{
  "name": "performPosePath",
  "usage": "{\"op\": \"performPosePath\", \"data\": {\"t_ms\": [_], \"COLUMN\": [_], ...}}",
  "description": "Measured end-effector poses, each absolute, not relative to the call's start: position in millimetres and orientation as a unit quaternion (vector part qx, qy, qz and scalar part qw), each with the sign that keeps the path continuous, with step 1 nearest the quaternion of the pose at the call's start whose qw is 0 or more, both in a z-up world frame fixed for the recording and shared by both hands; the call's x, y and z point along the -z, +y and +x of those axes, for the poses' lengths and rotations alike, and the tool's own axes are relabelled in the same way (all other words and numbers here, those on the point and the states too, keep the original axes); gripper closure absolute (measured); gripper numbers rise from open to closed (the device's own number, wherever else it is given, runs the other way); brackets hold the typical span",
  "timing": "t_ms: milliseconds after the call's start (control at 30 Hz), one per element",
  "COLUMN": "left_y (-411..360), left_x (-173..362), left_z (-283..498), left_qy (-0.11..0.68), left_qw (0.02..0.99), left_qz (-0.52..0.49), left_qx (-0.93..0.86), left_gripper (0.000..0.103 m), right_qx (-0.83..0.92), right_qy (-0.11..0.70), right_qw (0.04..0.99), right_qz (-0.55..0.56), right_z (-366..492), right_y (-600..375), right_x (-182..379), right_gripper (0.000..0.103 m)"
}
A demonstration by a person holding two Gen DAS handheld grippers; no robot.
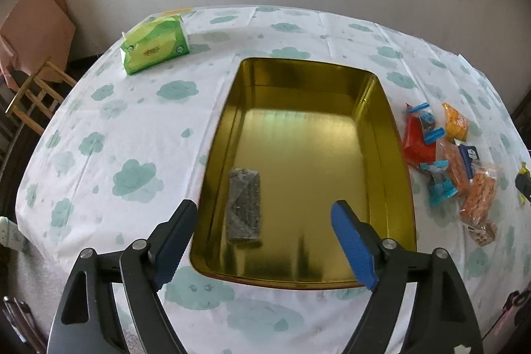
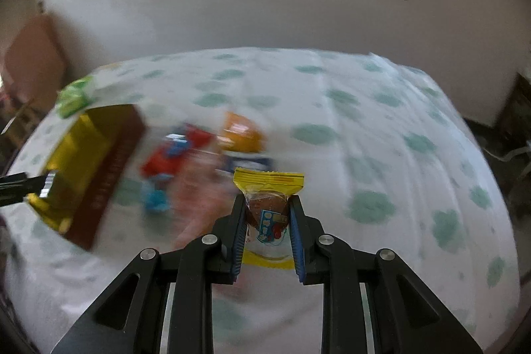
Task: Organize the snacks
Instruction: 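Carry the yellow candy into the tin box and open the right gripper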
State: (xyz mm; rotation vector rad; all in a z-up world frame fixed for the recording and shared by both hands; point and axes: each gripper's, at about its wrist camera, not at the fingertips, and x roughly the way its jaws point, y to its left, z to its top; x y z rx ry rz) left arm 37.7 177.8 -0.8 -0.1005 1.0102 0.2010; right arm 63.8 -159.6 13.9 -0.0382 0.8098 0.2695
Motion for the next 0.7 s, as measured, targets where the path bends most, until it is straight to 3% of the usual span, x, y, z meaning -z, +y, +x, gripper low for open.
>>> {"op": "performPosePath", "data": {"t_ms": [700], "left_y": [263.1], "left_x": [13.2], "left_z": [-4.9], "left_qy": [0.481], "left_qw": [0.847], "left_qz": [-0.106], "left_qx": [-0.201], "left_gripper": [0.017], "right_qx": [-0.325], "right_qy": [0.413], "right_qw": [0.845], "right_qz": [-0.096], "right_z": [54.5], "right_y": [44.3], "right_x": [2.3], "right_gripper": [0.078]}}
